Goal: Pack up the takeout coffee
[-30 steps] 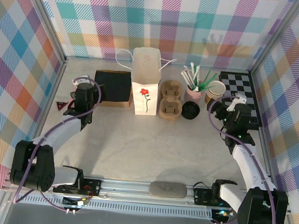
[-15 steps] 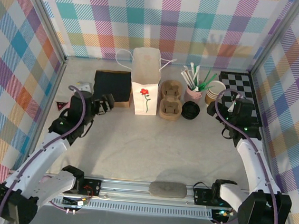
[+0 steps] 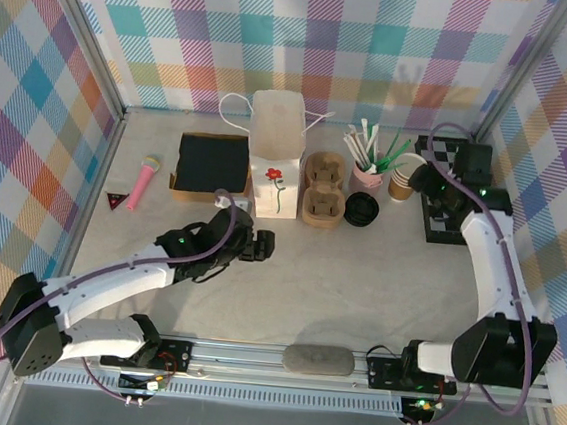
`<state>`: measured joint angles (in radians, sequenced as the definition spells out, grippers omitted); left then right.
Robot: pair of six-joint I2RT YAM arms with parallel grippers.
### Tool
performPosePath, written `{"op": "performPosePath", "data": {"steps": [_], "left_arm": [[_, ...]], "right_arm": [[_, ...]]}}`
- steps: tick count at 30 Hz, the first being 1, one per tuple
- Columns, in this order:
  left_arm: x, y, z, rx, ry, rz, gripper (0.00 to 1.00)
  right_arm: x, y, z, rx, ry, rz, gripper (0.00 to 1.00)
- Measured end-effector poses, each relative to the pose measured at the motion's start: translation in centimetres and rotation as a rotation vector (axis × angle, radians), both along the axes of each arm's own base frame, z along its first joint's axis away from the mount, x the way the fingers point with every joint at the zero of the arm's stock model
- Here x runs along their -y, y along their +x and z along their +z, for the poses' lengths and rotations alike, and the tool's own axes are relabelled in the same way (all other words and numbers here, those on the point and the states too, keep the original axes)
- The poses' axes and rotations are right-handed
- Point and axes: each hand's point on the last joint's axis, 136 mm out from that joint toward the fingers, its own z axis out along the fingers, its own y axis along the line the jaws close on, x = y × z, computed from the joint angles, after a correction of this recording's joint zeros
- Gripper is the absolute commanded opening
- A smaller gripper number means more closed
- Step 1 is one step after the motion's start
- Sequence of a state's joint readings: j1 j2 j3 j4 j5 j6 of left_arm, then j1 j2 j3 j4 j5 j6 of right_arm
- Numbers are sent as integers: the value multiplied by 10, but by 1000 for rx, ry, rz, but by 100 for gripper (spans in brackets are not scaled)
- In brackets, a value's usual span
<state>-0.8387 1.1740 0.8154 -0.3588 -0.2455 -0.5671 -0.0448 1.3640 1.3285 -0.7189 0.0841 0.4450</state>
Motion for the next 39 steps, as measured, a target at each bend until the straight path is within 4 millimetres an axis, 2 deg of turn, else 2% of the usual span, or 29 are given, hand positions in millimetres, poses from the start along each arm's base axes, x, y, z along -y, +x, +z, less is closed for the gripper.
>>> {"op": "performPosePath", "data": {"steps": [3, 7, 10, 15, 20, 29, 35, 39], "left_arm": [[16, 2, -6, -18, -41, -13, 88], [30, 2, -6, -28, -94, -21, 87], [34, 4, -2, -21, -122, -20, 86], [34, 4, -2, -24, -125, -19, 86], [34, 3, -2, -30, -133, -14, 86], [34, 4, -3, -33, -137, -6, 86], [31, 6, -3, -34, -135, 2, 85], [29, 6, -4, -38, -130, 8, 85]], "right_arm": [[16, 17, 4, -6, 35, -41, 73], [31, 41, -4, -53, 92, -59, 61], [35, 64, -16, -86, 133, -52, 54], [31, 83, -49, -170, 190, -29, 52], [26, 96, -66, -219, 231, -9, 48], [22, 109, -67, -229, 238, 5, 44], [12, 115, -77, -263, 216, 25, 44], [6, 116, -87, -290, 206, 32, 39]]}}
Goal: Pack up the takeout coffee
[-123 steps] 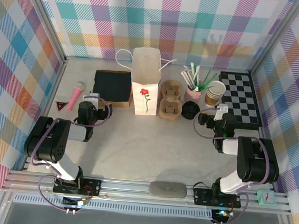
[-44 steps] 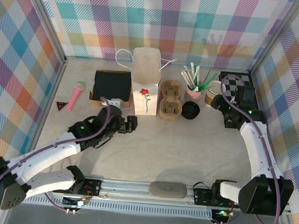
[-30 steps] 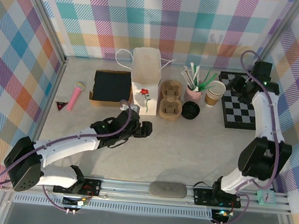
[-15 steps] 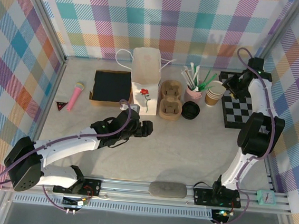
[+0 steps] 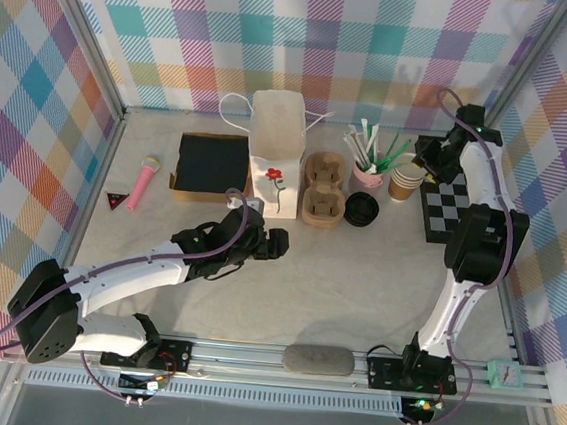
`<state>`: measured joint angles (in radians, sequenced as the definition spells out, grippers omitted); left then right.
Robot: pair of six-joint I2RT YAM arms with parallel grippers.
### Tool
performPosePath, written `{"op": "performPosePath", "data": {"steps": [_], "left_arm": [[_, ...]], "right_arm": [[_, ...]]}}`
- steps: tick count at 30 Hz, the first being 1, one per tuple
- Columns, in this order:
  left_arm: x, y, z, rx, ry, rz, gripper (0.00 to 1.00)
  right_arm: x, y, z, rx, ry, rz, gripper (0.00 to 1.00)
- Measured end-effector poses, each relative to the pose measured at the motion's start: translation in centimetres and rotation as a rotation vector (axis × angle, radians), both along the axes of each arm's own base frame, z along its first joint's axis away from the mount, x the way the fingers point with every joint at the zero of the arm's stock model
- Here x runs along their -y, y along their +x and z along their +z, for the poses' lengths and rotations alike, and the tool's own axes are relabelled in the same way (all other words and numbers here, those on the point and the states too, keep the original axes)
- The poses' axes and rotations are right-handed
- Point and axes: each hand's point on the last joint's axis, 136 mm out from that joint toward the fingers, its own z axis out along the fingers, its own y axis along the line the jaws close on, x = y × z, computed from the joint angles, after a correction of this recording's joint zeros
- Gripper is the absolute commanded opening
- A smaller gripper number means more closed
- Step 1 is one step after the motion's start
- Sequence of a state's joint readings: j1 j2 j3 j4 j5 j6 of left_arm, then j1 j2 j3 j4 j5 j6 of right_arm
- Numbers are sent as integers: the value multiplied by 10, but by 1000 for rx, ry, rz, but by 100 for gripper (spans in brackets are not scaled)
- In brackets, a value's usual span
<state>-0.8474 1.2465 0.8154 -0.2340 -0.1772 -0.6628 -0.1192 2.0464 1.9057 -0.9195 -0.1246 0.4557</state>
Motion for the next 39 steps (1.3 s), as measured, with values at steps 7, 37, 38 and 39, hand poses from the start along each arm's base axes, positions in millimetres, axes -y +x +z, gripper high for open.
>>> {"op": "performPosePath", "data": {"steps": [7, 37, 38, 39], "left_arm": [[-5, 3, 2, 6, 1, 17, 85], [-19, 2, 9, 13, 15, 48, 83], [-20, 2, 9, 15, 14, 50, 83], [-20, 3, 10, 17, 15, 53, 83]], "right_arm": [[-1, -2, -4, -16, -21, 4, 29], [6, -2, -5, -18, -67, 5, 4], [6, -2, -5, -18, -67, 4, 3], [6, -2, -5, -18, -66, 3, 2]]}}
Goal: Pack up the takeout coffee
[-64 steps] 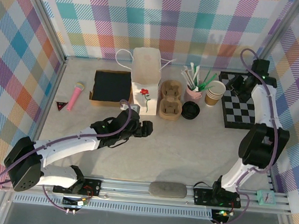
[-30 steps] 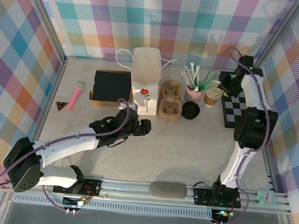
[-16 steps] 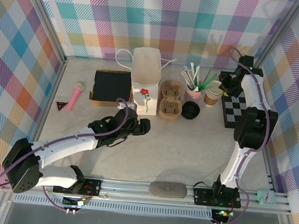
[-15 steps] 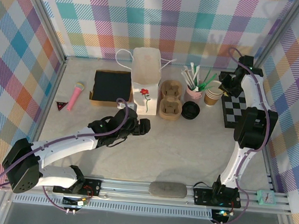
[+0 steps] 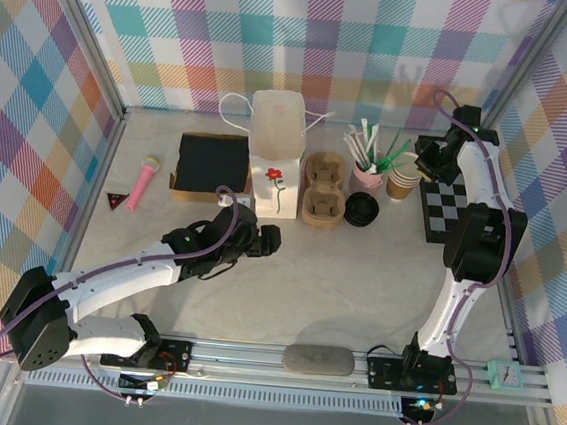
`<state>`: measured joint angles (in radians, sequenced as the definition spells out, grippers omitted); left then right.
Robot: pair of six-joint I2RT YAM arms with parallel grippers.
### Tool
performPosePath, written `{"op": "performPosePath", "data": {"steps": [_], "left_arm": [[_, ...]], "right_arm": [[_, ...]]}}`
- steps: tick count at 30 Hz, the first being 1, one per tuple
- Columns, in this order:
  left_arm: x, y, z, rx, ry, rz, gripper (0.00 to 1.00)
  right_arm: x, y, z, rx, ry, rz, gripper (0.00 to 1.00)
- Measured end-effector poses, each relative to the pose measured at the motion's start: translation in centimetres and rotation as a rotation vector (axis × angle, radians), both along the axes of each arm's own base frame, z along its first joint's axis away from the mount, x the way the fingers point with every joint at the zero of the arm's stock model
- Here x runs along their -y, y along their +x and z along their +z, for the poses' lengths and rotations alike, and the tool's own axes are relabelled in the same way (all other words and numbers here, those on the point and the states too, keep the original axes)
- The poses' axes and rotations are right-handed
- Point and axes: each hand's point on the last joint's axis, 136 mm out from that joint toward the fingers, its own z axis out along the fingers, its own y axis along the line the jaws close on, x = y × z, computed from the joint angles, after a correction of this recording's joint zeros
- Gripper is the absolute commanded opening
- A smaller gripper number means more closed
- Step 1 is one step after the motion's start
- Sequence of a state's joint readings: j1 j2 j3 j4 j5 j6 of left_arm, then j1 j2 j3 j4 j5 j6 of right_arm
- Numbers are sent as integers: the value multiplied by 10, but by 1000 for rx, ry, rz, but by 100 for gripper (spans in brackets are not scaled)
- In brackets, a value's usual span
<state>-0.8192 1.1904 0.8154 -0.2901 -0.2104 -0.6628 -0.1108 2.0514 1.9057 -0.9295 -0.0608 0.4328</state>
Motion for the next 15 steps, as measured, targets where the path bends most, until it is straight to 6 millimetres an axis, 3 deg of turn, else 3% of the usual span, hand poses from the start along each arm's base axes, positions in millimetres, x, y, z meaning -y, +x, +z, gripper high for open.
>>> {"op": "performPosePath", "data": {"steps": [15], "left_arm": [[-10, 1, 3, 6, 14, 24, 82]], "right_arm": [[0, -1, 0, -2, 1, -1, 0]]}}
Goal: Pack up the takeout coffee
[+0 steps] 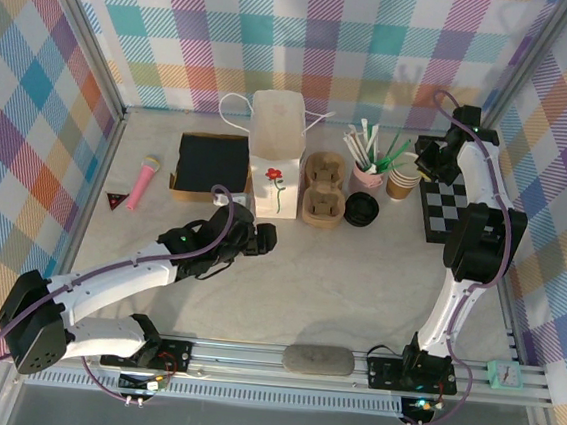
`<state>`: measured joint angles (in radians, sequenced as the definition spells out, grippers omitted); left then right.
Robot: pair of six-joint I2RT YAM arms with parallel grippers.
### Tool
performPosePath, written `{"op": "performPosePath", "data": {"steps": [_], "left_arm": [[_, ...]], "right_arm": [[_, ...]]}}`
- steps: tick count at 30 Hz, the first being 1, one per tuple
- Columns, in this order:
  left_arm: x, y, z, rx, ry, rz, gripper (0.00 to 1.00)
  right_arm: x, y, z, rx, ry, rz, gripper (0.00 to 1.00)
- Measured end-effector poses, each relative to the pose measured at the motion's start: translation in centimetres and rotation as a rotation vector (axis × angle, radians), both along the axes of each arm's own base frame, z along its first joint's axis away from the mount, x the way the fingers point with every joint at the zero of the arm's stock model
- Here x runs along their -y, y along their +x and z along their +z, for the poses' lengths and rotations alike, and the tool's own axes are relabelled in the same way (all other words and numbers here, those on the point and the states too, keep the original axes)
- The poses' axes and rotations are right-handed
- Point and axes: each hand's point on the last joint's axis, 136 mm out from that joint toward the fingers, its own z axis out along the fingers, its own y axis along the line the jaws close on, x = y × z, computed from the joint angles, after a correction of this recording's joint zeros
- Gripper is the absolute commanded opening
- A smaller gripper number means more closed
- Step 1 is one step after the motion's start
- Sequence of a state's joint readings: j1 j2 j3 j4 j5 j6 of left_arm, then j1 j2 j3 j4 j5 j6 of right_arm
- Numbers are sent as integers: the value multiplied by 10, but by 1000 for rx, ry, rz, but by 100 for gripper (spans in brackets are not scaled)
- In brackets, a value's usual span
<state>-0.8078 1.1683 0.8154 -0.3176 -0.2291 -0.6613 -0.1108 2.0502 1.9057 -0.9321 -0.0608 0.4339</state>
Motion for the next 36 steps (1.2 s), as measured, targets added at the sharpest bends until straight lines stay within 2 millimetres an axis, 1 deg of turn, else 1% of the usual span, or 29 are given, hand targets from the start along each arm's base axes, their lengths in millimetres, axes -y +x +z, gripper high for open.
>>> {"op": "performPosePath", "data": {"steps": [4, 12, 18, 22, 25, 30, 34, 36], "left_arm": [[-2, -2, 1, -2, 3, 1, 82], [-5, -2, 3, 5, 8, 5, 82], [-6, -2, 4, 7, 12, 9, 82], [-5, 0, 11, 17, 12, 7, 82], [-5, 1, 16, 27, 10, 3, 81], [-4, 1, 18, 30, 10, 0, 81], [-4, 1, 18, 30, 8, -1, 81], [-4, 1, 19, 31, 6, -1, 81]], "right_arm": [[-1, -2, 5, 7, 3, -1, 0], [-1, -1, 35, 75, -3, -2, 0], [-1, -2, 44, 92, -6, -2, 0], [0, -3, 55, 109, -11, -5, 0], [2, -3, 73, 144, -25, -9, 0], [3, -7, 114, 232, -44, -16, 0], [2, -17, 142, 286, -50, -15, 0], [1, -25, 155, 306, -53, -14, 0]]}}
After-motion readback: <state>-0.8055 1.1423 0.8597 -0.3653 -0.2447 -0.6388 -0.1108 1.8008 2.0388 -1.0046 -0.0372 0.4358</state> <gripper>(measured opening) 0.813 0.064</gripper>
